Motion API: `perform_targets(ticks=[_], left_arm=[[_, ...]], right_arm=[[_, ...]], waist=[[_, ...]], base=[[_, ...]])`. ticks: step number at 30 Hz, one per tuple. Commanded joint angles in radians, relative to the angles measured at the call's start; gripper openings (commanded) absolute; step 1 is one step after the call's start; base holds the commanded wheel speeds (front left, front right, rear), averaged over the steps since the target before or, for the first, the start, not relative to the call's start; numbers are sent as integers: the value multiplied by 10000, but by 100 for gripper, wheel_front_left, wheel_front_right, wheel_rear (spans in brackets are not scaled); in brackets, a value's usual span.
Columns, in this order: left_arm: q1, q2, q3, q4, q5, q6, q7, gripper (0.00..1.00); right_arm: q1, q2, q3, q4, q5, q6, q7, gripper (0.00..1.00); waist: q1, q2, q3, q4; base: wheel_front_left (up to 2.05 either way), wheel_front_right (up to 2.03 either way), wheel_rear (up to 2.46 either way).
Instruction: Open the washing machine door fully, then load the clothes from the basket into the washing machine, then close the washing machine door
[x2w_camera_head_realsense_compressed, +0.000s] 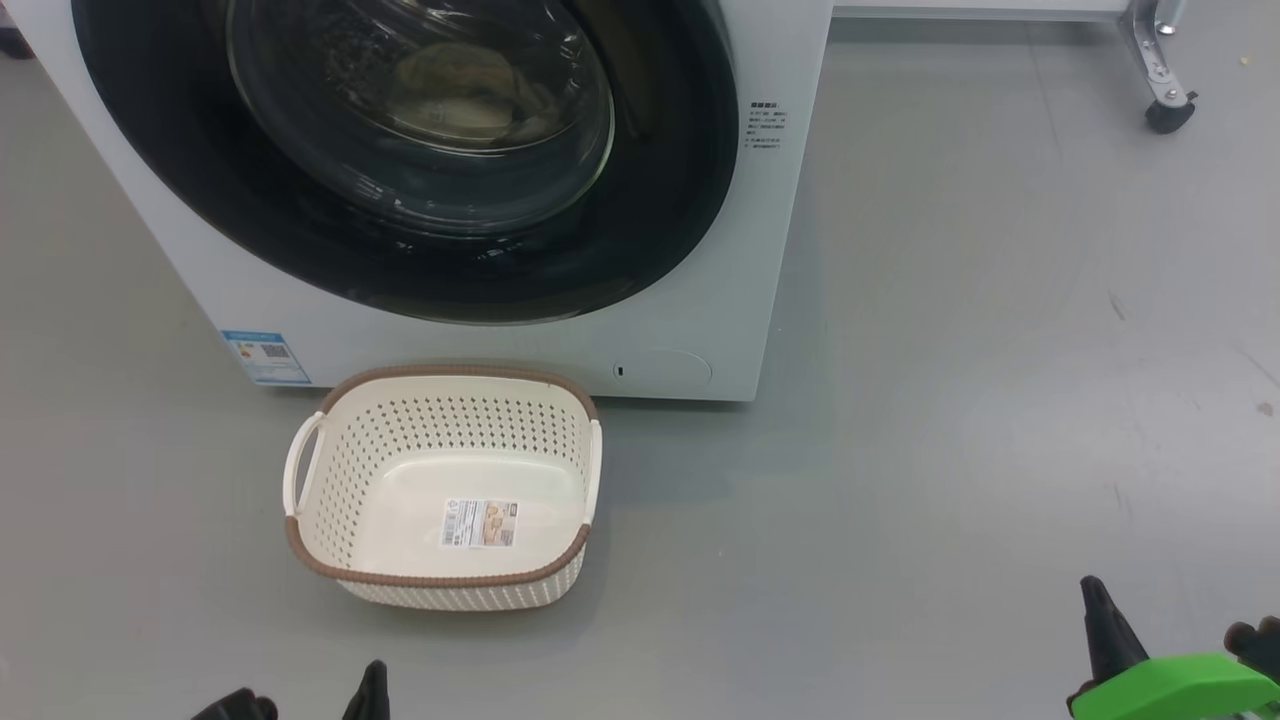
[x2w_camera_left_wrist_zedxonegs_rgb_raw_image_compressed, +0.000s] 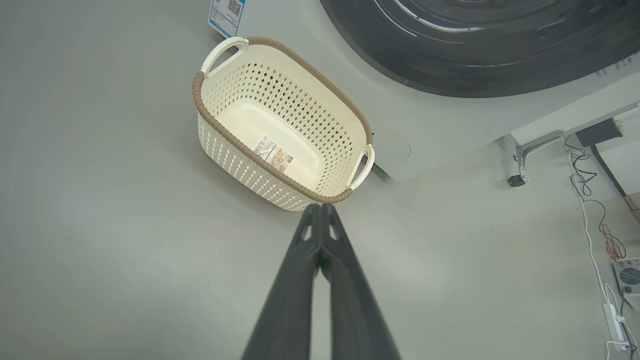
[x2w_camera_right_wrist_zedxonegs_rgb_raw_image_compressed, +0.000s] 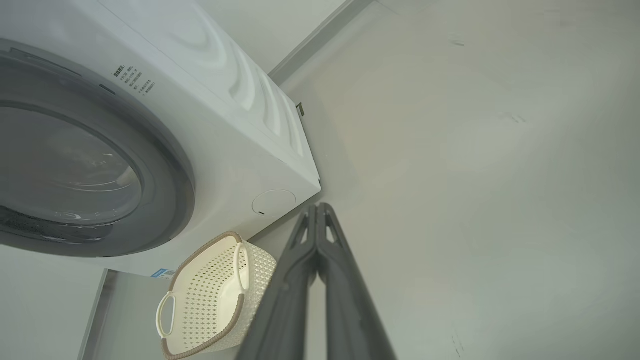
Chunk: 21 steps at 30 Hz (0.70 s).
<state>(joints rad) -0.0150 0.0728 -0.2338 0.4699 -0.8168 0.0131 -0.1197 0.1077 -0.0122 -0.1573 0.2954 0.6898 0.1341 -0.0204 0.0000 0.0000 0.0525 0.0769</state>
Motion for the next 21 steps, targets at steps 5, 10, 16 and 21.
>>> perform_targets(ticks=[5,10,16,21], left_arm=[[-405,16,415,-460,-627,-173,172,0],[-441,5,617,-583,-1131,-259,313,0],[-483,-9,860,-729,-1734,-363,484,0],[-518,-21,1063,-851,-2237,-449,626,0]], right_arm=[[-575,-159,95,-336,739,-14,117,0],[-683,-174,119,-348,1316,-16,201,0],[-812,-192,146,-362,2008,-17,301,0],[-920,-207,169,-374,2585,-19,384,0]], waist=[[0,0,-32,-50],[0,0,-64,-99],[0,0,-102,-158],[0,0,-133,-207]], base=[[0,0,0],[0,0,0],[0,0,0],[0,0,0]])
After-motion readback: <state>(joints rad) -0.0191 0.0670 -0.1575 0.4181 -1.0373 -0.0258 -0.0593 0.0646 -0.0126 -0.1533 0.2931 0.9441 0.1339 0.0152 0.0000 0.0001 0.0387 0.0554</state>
